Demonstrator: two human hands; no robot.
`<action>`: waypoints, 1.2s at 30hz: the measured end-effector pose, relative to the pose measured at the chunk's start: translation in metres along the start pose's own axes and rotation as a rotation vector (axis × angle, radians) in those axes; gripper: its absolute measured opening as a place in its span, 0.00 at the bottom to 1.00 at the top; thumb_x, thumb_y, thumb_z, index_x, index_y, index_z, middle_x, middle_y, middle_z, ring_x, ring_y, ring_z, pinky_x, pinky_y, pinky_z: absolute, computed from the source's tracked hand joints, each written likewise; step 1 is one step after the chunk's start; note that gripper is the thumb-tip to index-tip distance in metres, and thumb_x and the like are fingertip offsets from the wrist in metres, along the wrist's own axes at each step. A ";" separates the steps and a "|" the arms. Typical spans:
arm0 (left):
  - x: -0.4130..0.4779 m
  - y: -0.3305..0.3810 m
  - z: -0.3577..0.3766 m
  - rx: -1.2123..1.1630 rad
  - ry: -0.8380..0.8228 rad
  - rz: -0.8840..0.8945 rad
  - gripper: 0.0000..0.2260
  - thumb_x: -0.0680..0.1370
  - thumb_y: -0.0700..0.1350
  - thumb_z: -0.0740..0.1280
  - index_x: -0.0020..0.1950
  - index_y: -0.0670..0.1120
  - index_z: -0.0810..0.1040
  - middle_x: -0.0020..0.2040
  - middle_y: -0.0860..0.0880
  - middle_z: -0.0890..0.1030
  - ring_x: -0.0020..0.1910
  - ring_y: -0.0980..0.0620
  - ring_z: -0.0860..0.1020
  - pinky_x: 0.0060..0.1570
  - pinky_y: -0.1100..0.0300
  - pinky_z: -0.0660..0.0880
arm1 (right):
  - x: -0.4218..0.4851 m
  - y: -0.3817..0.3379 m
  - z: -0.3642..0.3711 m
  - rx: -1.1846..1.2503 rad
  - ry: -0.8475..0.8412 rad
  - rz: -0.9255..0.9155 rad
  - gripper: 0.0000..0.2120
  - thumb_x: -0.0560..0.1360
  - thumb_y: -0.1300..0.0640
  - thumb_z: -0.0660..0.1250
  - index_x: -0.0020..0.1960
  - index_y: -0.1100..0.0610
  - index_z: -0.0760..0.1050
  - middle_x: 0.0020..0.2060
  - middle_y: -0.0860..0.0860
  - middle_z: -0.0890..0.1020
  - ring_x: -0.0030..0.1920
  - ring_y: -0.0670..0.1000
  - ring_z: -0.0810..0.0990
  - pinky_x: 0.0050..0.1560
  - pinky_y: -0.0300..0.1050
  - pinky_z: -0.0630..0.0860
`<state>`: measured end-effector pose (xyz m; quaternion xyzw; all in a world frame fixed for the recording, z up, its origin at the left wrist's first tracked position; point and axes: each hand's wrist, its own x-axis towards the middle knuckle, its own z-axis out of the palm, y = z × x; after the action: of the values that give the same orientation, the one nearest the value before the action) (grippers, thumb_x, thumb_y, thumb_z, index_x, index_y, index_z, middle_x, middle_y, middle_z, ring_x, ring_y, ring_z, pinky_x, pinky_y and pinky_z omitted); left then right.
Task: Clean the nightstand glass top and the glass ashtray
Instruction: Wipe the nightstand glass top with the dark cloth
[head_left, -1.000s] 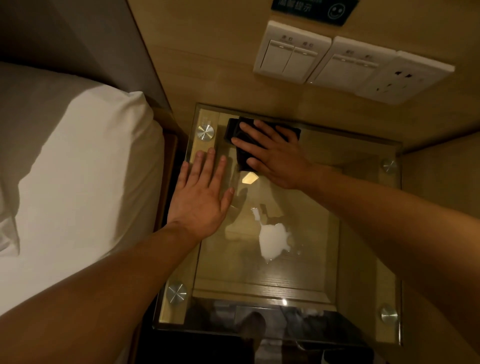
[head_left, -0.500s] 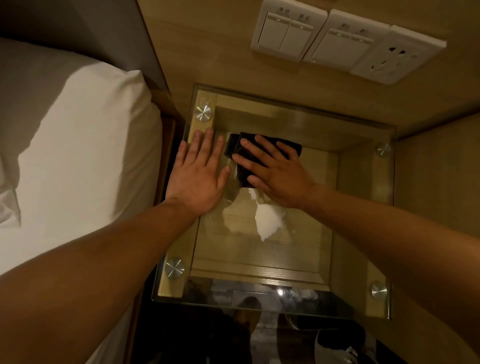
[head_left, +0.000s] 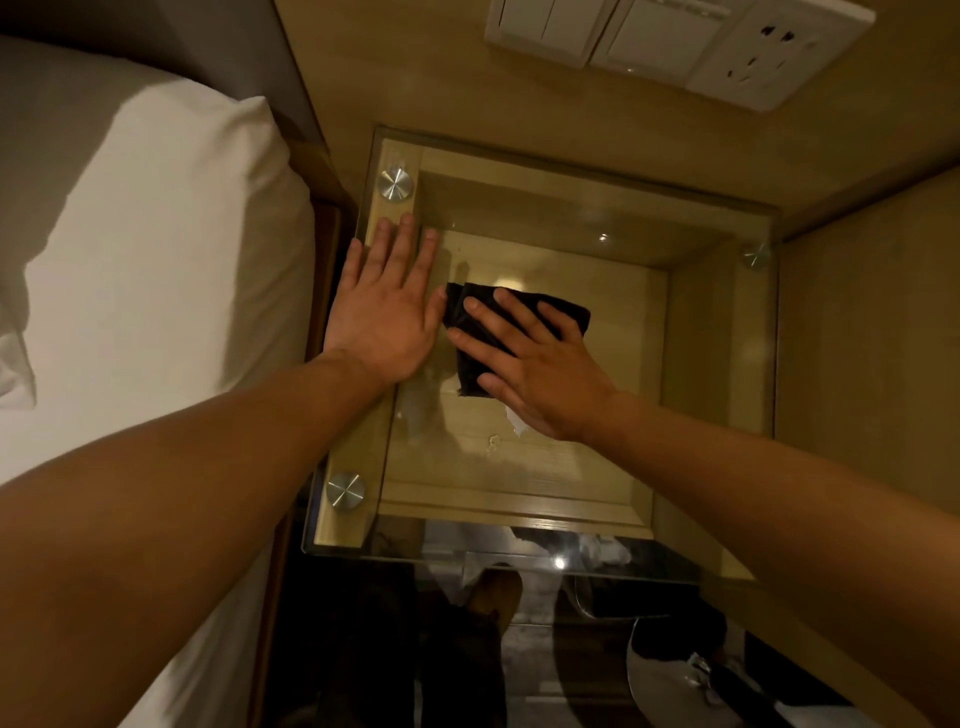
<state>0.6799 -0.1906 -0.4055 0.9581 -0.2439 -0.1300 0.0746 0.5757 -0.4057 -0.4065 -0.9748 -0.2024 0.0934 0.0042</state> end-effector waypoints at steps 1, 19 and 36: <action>0.000 0.000 -0.001 0.002 -0.001 -0.002 0.30 0.87 0.59 0.43 0.86 0.49 0.41 0.87 0.44 0.42 0.85 0.44 0.40 0.83 0.42 0.42 | -0.003 -0.004 0.000 0.004 -0.002 -0.003 0.27 0.85 0.41 0.48 0.83 0.40 0.49 0.83 0.48 0.54 0.83 0.56 0.50 0.75 0.62 0.55; -0.005 0.003 -0.010 -0.002 -0.042 -0.008 0.31 0.86 0.61 0.42 0.86 0.50 0.42 0.87 0.44 0.42 0.85 0.44 0.40 0.83 0.42 0.41 | -0.066 -0.066 0.011 0.083 -0.003 -0.038 0.27 0.85 0.42 0.51 0.82 0.40 0.52 0.83 0.47 0.54 0.83 0.55 0.49 0.76 0.59 0.49; -0.059 0.027 -0.005 -0.053 0.046 0.063 0.30 0.87 0.60 0.46 0.86 0.48 0.53 0.87 0.44 0.50 0.86 0.45 0.47 0.82 0.42 0.46 | -0.121 -0.124 0.021 0.110 -0.003 -0.029 0.26 0.85 0.42 0.52 0.82 0.40 0.54 0.83 0.46 0.55 0.83 0.54 0.53 0.75 0.60 0.55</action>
<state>0.6191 -0.1849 -0.3828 0.9503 -0.2688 -0.1119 0.1099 0.4142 -0.3401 -0.4000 -0.9699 -0.2111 0.1061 0.0590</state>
